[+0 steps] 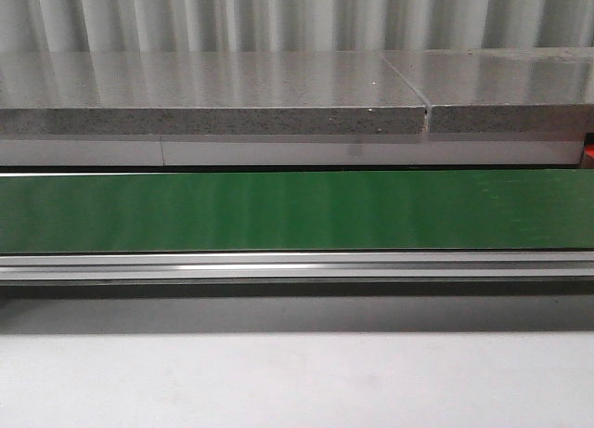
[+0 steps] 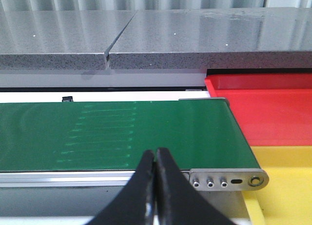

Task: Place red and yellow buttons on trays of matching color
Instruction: 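Lower the red button onto the green belt and open the left gripper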

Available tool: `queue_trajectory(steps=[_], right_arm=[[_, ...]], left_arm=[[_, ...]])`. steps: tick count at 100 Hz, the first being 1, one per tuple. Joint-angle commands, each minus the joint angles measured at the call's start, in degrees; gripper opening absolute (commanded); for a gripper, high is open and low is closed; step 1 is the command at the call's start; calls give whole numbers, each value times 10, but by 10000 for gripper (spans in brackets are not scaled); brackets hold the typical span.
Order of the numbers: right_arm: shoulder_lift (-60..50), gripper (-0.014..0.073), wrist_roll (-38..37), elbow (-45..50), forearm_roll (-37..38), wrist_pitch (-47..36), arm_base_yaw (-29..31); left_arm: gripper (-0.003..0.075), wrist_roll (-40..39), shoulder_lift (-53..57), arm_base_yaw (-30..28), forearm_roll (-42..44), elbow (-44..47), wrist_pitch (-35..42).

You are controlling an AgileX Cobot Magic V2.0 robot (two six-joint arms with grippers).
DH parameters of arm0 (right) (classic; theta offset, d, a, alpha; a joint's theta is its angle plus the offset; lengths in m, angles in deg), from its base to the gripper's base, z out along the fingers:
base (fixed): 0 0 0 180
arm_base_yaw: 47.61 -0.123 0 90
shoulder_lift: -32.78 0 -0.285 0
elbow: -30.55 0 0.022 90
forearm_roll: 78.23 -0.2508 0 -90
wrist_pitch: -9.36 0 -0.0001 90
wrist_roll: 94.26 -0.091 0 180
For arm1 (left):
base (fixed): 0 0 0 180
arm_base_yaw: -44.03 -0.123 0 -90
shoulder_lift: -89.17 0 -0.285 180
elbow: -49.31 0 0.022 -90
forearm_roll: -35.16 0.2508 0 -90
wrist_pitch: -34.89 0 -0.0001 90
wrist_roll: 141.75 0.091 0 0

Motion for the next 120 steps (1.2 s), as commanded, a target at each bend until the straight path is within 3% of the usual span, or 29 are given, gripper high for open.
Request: queue_trajectory(steps=[1,22,53,65,84,120], right_arm=[[-12,-66,2,-11,6,-48,3],[-12,-66,2,-11,6,-48,3],[-12,-66,2,-11,6,-48,3],[-12,-66,2,-11,6,-48,3],[-12,-66,2,-11,6,-48,3],[-12,-66,2,-11,6,-48,3]], left_arm=[[165,2,-14,28,-15,-34,16],[165,2,-74,75,-15,-55,28],[175,2,-115,87,-13,-67,31],[243,2,-118,87,-13,-67,35],[435,2,-118,87,-14,-67,47],[445,2,-117,65,-13,-112,37]])
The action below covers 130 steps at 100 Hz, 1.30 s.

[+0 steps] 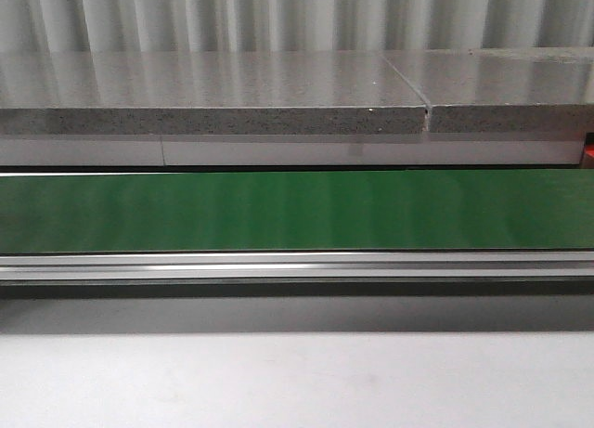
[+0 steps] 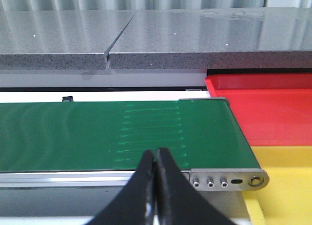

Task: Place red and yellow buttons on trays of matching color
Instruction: 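Lower the red button onto the green belt and open the left gripper, then grasp a yellow button with the left gripper and carry it over the belt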

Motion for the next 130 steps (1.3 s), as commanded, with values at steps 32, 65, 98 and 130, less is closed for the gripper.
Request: queue_trajectory(steps=[32,65,98,130], right_arm=[[-12,-66,2,-11,6,-48,3],[-12,-66,2,-11,6,-48,3],[-12,-66,2,-11,6,-48,3],[-12,-66,2,-11,6,-48,3]], left_arm=[[442,-6,-22,-70,12,-70,-42],[442,-23,-84,-96,30,-70,-18],[442,-29,-136,-96,34,-119,-21],[442,-29,-157,-96,34,-137,-47]])
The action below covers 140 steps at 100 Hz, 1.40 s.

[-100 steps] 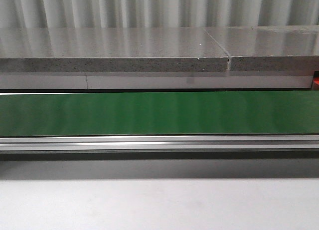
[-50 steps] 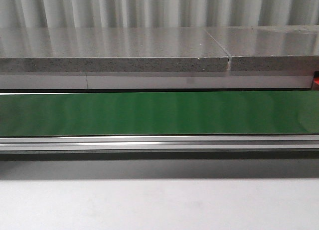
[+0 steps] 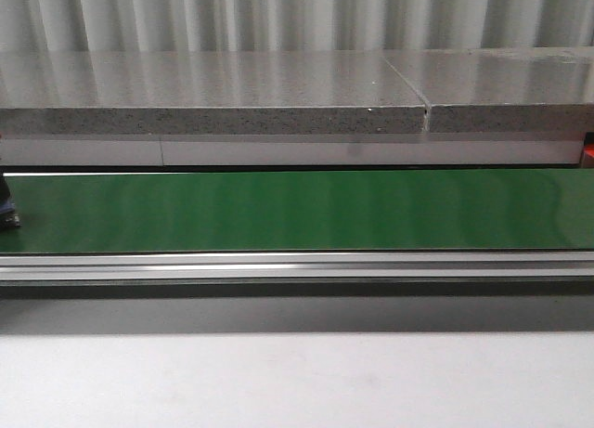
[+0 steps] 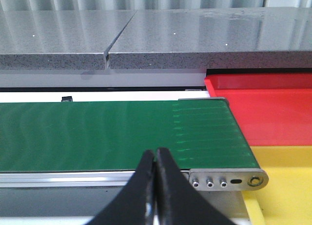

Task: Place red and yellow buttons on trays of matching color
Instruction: 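Grasp a yellow button with the left gripper and carry it over the belt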

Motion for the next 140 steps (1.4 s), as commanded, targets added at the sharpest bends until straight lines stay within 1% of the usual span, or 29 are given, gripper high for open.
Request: queue_trajectory(steps=[1,20,73,80,100,114,140], right_arm=[[-12,-66,2,-11,6,-48,3],[-12,-66,2,-11,6,-48,3],[-12,-66,2,-11,6,-48,3],[-12,-66,2,-11,6,-48,3],[-12,-66,2,-11,6,-48,3],[-12,-66,2,-11,6,-48,3],[-12,-66,2,-11,6,-48,3]], left_arm=[[442,-5,26,-1,-7,-19,1],[442,-5,17,-1,-7,-19,-13],[439,-6,-6,-1,-10,-19,-4],[420,-6,-6,-1,-10,-19,-2],[321,-6,-6,-1,-10,-19,3],[279,-6,-6,-1,-10,-19,7],[260,-6,-5,-1,-12,-19,9]])
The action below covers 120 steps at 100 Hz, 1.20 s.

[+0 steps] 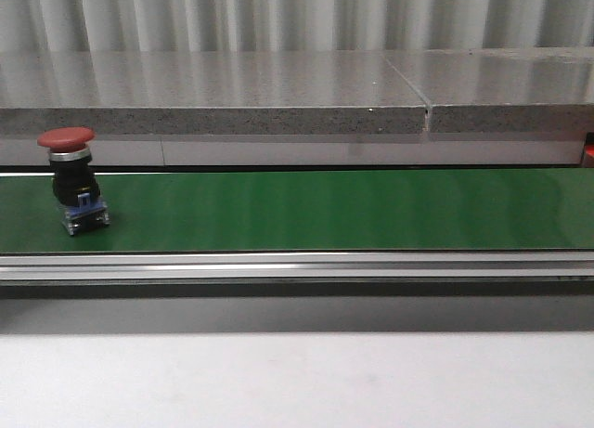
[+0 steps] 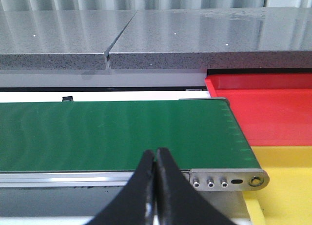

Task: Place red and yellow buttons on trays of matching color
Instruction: 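Grasp a yellow button with the left gripper and carry it over the belt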

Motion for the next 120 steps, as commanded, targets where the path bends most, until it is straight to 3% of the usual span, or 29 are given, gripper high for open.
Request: queue_trajectory(steps=[1,68,120], right_arm=[[-12,-66,2,-11,6,-48,3],[-12,-66,2,-11,6,-48,3],[-12,-66,2,-11,6,-48,3]], left_arm=[[260,-5,31,-1,-12,-17,9],[260,12,167,7,-15,-17,-23],[260,24,212,81,-17,33,-30]])
